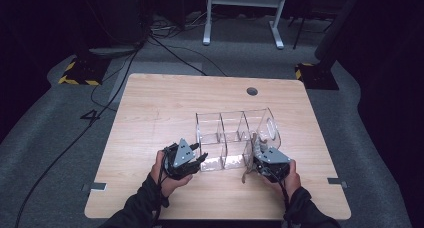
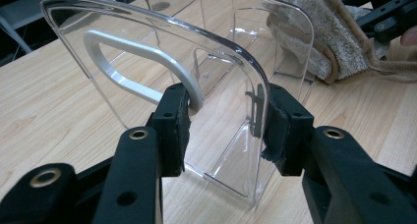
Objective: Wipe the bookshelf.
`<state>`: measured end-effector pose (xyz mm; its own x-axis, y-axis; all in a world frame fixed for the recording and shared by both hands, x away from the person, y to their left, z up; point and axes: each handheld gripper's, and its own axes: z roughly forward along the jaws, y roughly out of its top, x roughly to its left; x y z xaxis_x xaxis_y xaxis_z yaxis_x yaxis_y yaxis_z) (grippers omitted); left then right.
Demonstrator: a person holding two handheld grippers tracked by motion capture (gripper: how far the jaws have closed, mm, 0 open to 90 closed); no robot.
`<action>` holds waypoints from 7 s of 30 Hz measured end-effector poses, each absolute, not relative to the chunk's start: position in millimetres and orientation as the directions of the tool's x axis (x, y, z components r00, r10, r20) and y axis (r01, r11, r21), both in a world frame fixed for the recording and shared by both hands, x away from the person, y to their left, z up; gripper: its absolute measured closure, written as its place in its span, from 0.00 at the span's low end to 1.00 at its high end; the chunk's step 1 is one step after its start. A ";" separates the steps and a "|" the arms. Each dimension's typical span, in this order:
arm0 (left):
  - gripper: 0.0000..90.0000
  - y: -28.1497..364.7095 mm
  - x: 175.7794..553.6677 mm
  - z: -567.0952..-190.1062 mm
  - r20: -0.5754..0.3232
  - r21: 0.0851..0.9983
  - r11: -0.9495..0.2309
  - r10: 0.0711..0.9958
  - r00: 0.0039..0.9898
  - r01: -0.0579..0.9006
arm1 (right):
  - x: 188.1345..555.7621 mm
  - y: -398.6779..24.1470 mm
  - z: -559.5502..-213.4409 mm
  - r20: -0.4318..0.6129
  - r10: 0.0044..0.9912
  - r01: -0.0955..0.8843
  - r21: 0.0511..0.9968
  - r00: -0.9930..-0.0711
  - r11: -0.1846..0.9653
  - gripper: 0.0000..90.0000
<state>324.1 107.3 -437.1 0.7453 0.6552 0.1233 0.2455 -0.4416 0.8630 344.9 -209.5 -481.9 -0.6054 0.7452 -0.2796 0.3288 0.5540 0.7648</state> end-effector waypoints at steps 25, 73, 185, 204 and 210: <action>0.57 102.4 329.6 -446.1 0.155 0.840 -0.474 0.674 0.723 0.262 | 334.9 -211.6 -461.1 -0.394 0.730 0.196 0.792 -0.559 0.578 0.79; 0.53 102.1 331.1 -448.9 0.163 0.829 -0.490 0.673 0.721 0.270 | 310.4 -228.8 -410.5 -0.442 0.795 0.067 0.857 -0.415 0.512 0.79; 0.78 121.8 375.0 -477.9 0.209 0.738 -0.544 0.747 0.632 0.400 | 363.4 -269.4 -431.8 -0.149 0.821 0.229 0.919 -0.552 0.320 0.76; 0.53 130.0 356.0 -458.7 0.187 0.784 -0.507 0.744 0.642 0.359 | 365.0 -261.2 -464.6 -0.153 0.724 0.360 0.787 -0.673 0.501 0.76; 0.41 137.0 334.5 -452.7 0.128 0.764 -0.514 0.713 0.689 0.390 | 353.2 -270.7 -445.3 -0.156 0.728 0.288 0.848 -0.668 0.446 0.76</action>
<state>334.5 137.0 -452.7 0.6890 0.7133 0.1280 0.3898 -0.5137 0.7643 353.2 -270.7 -445.3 -0.6678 0.7278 -0.1561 0.2875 0.4456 0.8478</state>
